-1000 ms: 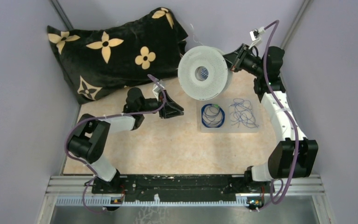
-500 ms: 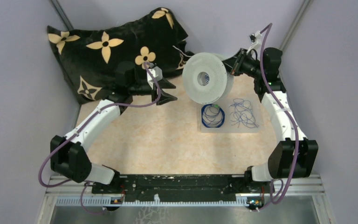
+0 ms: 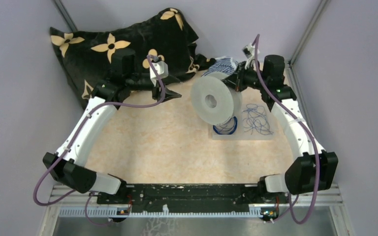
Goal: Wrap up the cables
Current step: Wrap the cable around the cable reel.
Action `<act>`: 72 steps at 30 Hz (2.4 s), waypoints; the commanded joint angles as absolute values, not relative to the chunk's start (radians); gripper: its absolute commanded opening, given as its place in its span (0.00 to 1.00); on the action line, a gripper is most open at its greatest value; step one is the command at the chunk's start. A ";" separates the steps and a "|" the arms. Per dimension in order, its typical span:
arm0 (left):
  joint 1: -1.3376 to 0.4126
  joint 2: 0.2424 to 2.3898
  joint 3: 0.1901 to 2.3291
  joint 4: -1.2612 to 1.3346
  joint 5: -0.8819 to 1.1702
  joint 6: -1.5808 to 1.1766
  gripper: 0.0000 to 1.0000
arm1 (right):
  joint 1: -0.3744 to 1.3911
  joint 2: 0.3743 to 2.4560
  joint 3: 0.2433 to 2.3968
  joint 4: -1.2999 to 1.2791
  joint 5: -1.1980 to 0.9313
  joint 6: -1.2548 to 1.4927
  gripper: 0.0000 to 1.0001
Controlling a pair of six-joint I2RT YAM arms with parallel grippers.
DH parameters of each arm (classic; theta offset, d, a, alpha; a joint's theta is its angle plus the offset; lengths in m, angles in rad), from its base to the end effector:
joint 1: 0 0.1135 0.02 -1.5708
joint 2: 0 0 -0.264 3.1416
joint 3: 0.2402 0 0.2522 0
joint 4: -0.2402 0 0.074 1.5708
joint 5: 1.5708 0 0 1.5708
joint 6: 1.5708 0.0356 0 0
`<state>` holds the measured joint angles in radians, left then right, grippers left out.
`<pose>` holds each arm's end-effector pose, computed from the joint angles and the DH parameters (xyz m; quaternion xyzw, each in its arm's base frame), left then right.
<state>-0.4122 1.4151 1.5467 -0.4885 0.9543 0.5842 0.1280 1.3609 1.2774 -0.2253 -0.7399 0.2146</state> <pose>0.2657 -0.1479 0.4329 0.5788 0.5158 -0.3323 0.5372 0.3041 0.0633 0.3806 -0.1805 0.7613 0.3814 0.4922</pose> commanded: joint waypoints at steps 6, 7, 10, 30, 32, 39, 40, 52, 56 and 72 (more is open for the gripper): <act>-0.411 1.384 1.612 -0.861 1.037 0.926 0.61 | 0.279 1.248 1.351 -0.370 -0.755 -0.083 0.00; -0.412 1.392 1.618 -0.898 1.038 0.956 0.60 | 0.290 1.246 1.357 -0.383 -0.758 -0.097 0.00; -0.421 1.422 1.644 -1.002 1.019 1.025 0.52 | 0.316 1.243 1.372 -0.418 -0.773 -0.138 0.00; -0.467 1.495 1.516 -0.857 0.946 0.816 0.47 | 0.429 1.233 1.343 -0.485 -0.628 -0.256 0.00; -0.471 1.516 1.523 -0.849 0.953 0.771 0.47 | 0.439 1.233 1.335 -0.485 -0.606 -0.268 0.00; -0.478 1.531 1.475 -0.785 0.901 0.688 0.47 | 0.450 1.235 1.304 -0.466 -0.572 -0.288 0.00; -0.478 1.532 1.470 -0.783 0.887 0.680 0.47 | 0.450 1.236 1.303 -0.465 -0.568 -0.292 0.00; -0.479 1.565 1.434 -0.724 0.903 0.554 0.44 | 0.450 1.239 1.283 -0.450 -0.510 -0.329 0.00; -0.479 1.580 1.421 -0.702 0.911 0.497 0.44 | 0.449 1.238 1.276 -0.445 -0.507 -0.333 0.00; -0.479 1.590 1.355 -0.600 0.925 0.377 0.23 | 0.449 1.221 1.260 -0.443 -0.504 -0.333 0.00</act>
